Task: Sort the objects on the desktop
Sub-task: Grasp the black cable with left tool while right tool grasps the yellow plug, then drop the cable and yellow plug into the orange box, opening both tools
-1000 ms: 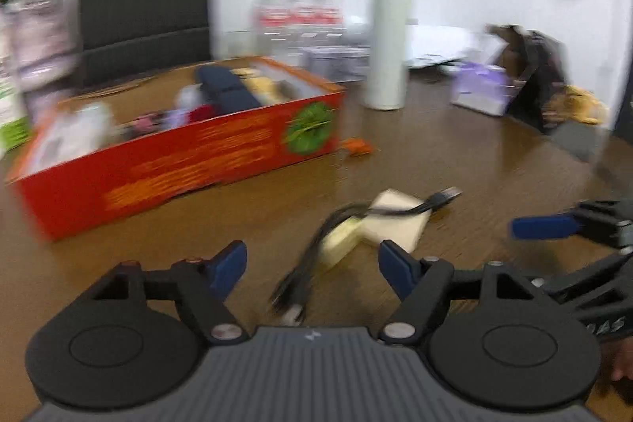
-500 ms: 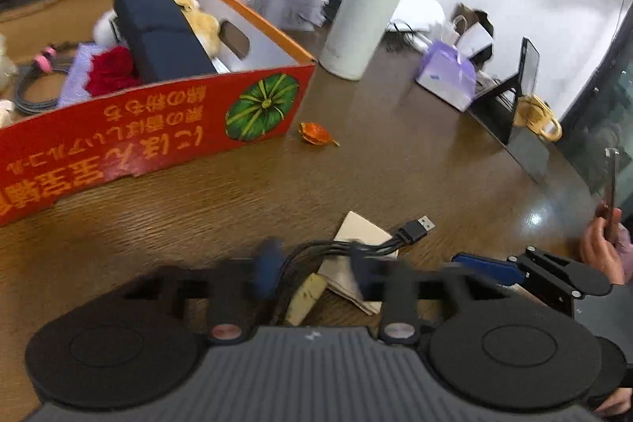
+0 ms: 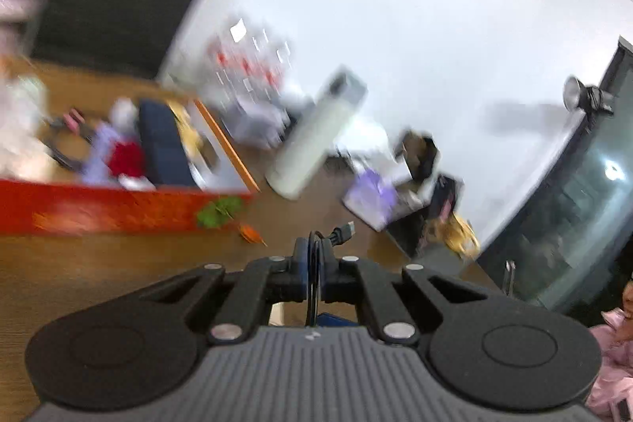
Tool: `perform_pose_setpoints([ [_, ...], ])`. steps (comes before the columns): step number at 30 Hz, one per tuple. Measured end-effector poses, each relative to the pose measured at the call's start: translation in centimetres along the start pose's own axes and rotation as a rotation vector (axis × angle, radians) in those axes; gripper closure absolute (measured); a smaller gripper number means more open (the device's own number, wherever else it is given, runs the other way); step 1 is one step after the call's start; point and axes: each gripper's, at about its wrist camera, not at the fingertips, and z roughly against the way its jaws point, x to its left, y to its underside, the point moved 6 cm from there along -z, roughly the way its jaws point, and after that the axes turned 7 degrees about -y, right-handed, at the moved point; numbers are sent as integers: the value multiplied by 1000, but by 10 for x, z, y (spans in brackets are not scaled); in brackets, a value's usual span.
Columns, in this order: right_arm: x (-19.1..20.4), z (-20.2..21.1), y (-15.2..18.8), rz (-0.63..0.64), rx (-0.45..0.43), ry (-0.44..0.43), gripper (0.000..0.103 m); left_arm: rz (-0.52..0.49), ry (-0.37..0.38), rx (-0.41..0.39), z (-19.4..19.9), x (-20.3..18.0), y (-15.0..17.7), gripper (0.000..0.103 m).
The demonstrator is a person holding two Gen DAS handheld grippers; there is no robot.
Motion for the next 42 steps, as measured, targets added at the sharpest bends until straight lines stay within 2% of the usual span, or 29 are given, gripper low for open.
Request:
perform_pose_setpoints([
  [2, 3, -6, -8, 13, -7, -4, 39, 23, -45, -31, 17, 9, 2, 97],
  [4, 3, -18, -15, -9, 7, -7, 39, 38, -131, -49, 31, 23, 10, 97],
  [7, 17, -24, -17, -6, 23, -77, 42, 83, -205, -64, 48, 42, 22, 97],
  [10, 36, -33, -5, 66, 70, -67, 52, 98, -238, -91, 62, 53, 26, 97],
  [11, 39, -38, -1, 71, 79, -52, 58, 98, -241, -93, 66, 55, 26, 97],
  [13, 42, -43, 4, 94, 70, -7, 66, 95, -244, -100, 70, 58, 26, 97],
  [15, 44, -47, 7, 129, 70, 16, 83, 96, -245, -110, 75, 59, 24, 97],
  [17, 48, -46, 8, 129, 85, -8, 84, 89, -250, -130, 82, 58, 21, 97],
  [21, 65, -32, -1, 163, 62, -49, 84, 22, -284, -167, 93, 52, -1, 97],
  [26, 82, -21, -51, 224, -22, -96, 84, -111, -380, -252, 93, 43, -64, 97],
  [30, 90, -35, -107, 272, -71, -117, 84, -136, -442, -279, 71, 55, -114, 97],
  [34, 89, -74, -152, 225, -50, -175, 84, -86, -468, -226, 25, 85, -148, 97],
  [36, 85, -103, -171, 183, -25, -199, 84, -45, -480, -188, -3, 103, -156, 97],
  [40, 85, -160, -193, 154, 19, -192, 83, 15, -498, -99, -52, 141, -151, 97],
  [41, 84, -175, -197, 144, 35, -196, 83, 39, -499, -103, -61, 151, -149, 94],
  [42, 82, -190, -201, 128, 40, -199, 77, 54, -493, -111, -68, 159, -146, 83],
])
